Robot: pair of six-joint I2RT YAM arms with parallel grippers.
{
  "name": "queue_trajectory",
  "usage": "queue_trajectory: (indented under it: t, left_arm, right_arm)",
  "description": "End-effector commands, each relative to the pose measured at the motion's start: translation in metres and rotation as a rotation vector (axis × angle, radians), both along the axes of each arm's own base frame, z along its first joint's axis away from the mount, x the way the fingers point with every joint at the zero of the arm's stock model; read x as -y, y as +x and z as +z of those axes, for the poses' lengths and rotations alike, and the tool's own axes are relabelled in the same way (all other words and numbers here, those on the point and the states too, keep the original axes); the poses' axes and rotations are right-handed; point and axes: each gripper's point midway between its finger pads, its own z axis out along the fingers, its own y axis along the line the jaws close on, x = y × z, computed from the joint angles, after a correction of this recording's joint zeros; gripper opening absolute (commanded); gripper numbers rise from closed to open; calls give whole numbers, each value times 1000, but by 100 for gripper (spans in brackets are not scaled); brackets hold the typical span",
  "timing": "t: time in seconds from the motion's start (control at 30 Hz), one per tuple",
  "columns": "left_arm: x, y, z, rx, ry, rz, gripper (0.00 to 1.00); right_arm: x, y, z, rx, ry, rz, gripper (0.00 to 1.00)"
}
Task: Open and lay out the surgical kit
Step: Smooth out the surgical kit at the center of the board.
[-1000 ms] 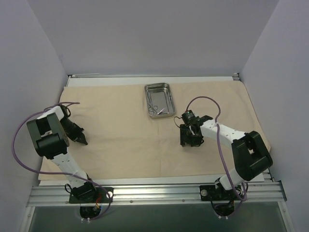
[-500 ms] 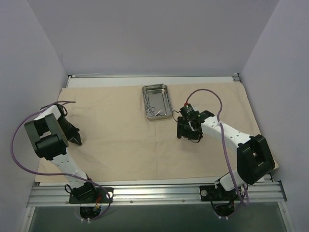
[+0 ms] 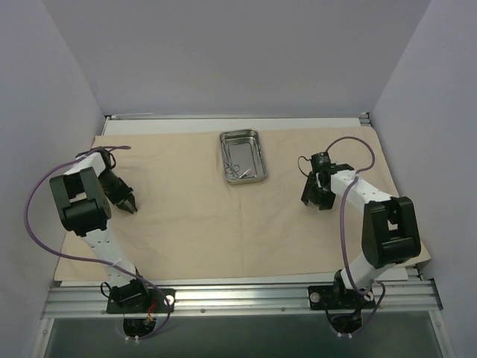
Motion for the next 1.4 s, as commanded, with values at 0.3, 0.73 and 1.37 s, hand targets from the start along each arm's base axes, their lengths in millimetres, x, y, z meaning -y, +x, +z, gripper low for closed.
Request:
queue_trajectory:
  t: [0.3,0.73,1.37]
  left_arm:
    - [28,46,-19,12,-46,-68,29]
    - [6,35,32,63,78,-18,39]
    - [19,148,63,228,121,-82,80]
  right_arm:
    - [37,-57,-44,-172,60,-217,52]
    - [14,-5,15,3,186,-41,65]
    - [16,172,23,70,-80,25,99]
